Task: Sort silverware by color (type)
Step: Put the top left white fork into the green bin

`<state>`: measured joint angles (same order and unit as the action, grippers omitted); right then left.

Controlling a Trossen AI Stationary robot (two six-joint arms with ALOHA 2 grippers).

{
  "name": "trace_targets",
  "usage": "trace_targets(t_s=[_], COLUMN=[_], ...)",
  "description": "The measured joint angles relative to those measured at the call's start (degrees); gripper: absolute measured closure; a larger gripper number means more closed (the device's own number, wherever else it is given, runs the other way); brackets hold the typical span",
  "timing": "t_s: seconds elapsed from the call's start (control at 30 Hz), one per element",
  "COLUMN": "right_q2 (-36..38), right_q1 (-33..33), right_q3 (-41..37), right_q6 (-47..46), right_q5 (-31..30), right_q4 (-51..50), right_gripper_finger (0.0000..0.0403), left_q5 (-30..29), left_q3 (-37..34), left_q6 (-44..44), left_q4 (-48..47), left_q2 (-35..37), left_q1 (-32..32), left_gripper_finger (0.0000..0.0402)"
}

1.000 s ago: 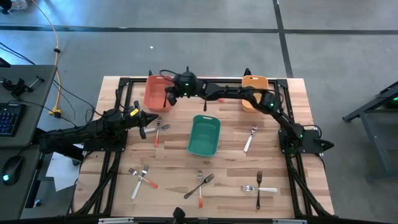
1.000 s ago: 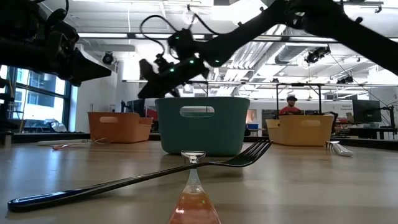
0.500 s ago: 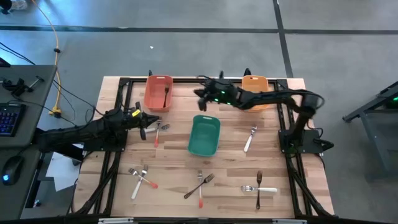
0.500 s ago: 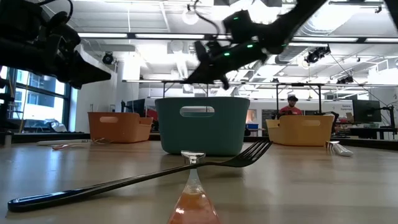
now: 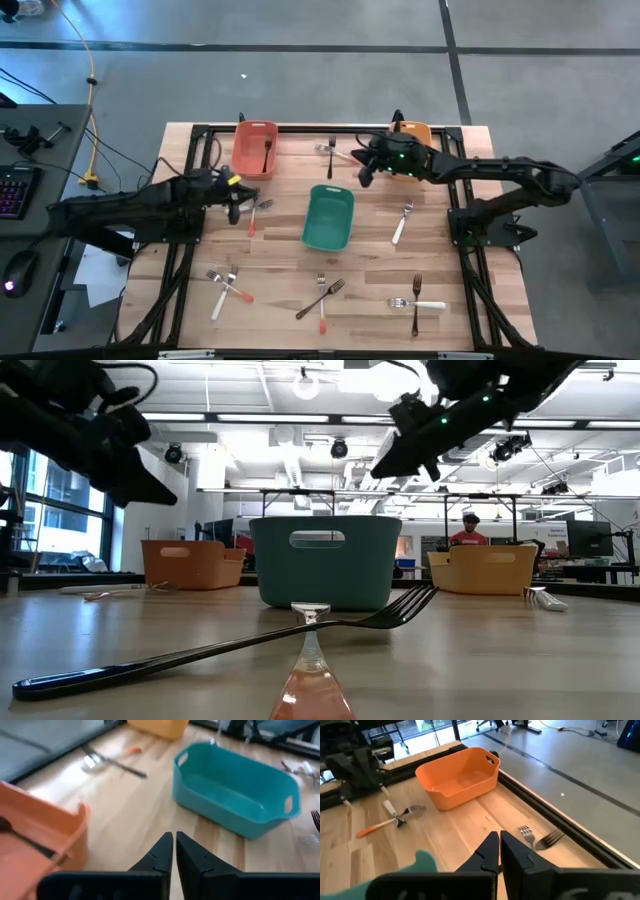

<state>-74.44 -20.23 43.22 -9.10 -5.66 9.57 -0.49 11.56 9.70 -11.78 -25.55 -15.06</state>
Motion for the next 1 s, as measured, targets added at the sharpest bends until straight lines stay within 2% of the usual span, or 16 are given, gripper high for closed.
trace_targets(t_s=[0.17, 0.33, 0.5, 0.73, 1.0], right_q2=[1.0, 1.0, 1.0, 0.9, 0.9], right_q1=[0.0, 0.0, 0.0, 0.0, 0.0], right_q3=[-1.0, -1.0, -1.0, -1.0, -1.0], right_q6=[2.0, 4.8, 7.8, 10.6, 15.3], right_q5=[0.0, 0.0, 0.1, 4.8, 5.8], right_q4=[-1.9, -3.0, -3.4, -4.1, -4.1], right_gripper_finger=[0.0402, 0.0402, 0.0402, 0.0402, 0.0402], left_q5=[0.6, -1.3, -2.3, -2.3, 1.2], left_q3=[2.9, 6.8, 12.7, 20.2, 21.8], left_q6=[4.4, 5.3, 5.7, 5.2, 7.6], left_q4=[-2.1, -4.2, -11.3, -24.7, -30.5], left_q2=[-7.9, -15.7, -23.0, -30.9, -38.5], left_q1=[1.6, 3.4, 3.9, 3.7, 3.0], left_gripper_finger=[0.0349, 0.0314, 0.0289, 0.0272, 0.027])
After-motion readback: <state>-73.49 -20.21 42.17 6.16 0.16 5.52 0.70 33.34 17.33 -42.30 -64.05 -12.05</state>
